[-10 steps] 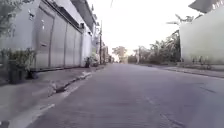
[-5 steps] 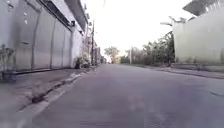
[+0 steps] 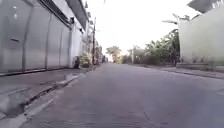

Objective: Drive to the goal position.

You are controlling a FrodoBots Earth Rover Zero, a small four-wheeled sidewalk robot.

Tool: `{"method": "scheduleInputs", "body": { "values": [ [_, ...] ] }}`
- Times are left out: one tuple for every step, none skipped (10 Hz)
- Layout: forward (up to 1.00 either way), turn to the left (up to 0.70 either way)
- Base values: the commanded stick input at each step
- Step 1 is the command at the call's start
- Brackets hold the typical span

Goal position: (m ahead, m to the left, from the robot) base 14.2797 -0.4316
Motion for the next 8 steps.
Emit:
{"method": "scheduleInputs", "body": {
  "values": [
    [1.0, 0.0],
    [1.0, 0.0],
    [1.0, 0.0],
    [1.0, 0.0],
    [1.0, 0.0],
    [1.0, 0.0],
    [1.0, 0.0],
    [1.0, 0.0]
  ]
}}
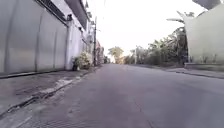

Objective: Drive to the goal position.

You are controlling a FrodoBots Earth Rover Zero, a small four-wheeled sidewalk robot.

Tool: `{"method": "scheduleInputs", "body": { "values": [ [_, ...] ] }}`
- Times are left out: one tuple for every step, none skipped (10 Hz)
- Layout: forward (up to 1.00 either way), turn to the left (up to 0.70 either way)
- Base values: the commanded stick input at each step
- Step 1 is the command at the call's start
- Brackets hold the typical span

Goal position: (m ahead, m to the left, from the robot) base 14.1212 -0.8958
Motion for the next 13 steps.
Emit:
{"method": "scheduleInputs", "body": {
  "values": [
    [1.0, 0.0],
    [1.0, 0.0],
    [1.0, 0.0],
    [1.0, 0.0],
    [1.0, 0.0],
    [1.0, 0.0],
    [1.0, 0.0],
    [1.0, 0.0],
    [1.0, 0.0],
    [1.0, 0.0],
    [1.0, 0.0],
    [1.0, 0.0],
    [1.0, 0.0]
  ]
}}
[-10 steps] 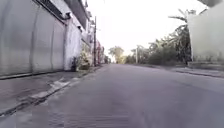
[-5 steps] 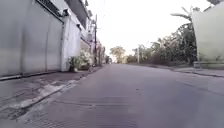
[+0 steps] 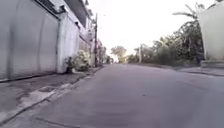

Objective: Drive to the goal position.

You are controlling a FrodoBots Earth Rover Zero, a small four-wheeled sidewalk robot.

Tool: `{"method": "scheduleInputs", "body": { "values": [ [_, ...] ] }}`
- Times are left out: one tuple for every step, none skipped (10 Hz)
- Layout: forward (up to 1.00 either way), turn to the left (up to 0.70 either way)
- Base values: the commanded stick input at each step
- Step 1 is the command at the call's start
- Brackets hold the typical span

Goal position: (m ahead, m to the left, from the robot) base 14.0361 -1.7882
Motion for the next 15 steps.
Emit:
{"method": "scheduleInputs", "body": {
  "values": [
    [1.0, 0.0],
    [1.0, 0.0],
    [1.0, 0.0],
    [1.0, 0.0],
    [1.0, 0.0],
    [1.0, 0.0],
    [1.0, 0.0],
    [1.0, 0.0],
    [1.0, 0.0],
    [1.0, 0.0],
    [1.0, 0.0],
    [1.0, 0.0],
    [1.0, 0.0],
    [1.0, 0.0],
    [1.0, 0.0]
  ]
}}
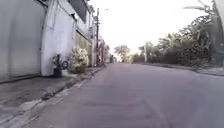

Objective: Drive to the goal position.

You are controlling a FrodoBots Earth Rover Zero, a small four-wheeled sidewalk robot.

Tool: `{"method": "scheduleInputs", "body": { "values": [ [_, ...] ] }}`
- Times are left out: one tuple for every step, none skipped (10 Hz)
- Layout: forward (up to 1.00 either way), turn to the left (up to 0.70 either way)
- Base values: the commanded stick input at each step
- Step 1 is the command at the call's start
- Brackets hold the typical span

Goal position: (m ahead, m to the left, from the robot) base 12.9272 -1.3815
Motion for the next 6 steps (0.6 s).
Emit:
{"method": "scheduleInputs", "body": {
  "values": [
    [1.0, 0.0],
    [1.0, 0.0],
    [1.0, 0.0],
    [1.0, 0.0],
    [1.0, 0.0],
    [1.0, 0.0]
  ]
}}
